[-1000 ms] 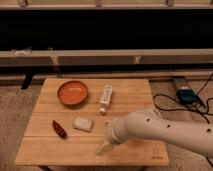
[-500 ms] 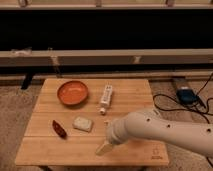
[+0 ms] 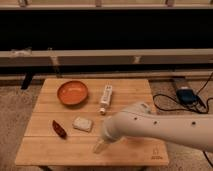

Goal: Drag the pepper across the table

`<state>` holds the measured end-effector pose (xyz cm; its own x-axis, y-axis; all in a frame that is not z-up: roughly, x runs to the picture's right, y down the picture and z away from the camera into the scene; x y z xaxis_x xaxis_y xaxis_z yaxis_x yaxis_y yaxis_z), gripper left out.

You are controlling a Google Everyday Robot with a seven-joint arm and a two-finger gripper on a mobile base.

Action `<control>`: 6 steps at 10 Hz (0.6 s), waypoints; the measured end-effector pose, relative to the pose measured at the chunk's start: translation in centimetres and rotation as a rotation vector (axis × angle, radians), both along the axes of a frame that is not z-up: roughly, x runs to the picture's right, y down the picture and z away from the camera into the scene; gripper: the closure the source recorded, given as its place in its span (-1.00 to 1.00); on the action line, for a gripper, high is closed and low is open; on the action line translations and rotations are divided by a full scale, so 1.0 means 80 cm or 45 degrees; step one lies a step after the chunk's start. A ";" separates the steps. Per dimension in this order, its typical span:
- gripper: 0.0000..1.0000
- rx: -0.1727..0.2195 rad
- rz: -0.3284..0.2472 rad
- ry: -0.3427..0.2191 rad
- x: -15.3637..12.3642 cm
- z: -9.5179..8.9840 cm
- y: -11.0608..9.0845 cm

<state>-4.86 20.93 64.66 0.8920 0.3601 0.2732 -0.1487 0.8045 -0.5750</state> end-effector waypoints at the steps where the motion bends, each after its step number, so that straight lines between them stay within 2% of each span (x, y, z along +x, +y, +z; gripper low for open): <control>1: -0.60 -0.002 -0.037 0.036 -0.024 0.009 -0.004; 4: -0.60 -0.010 -0.130 0.097 -0.117 0.039 -0.011; 6: -0.60 -0.032 -0.182 0.131 -0.167 0.067 -0.001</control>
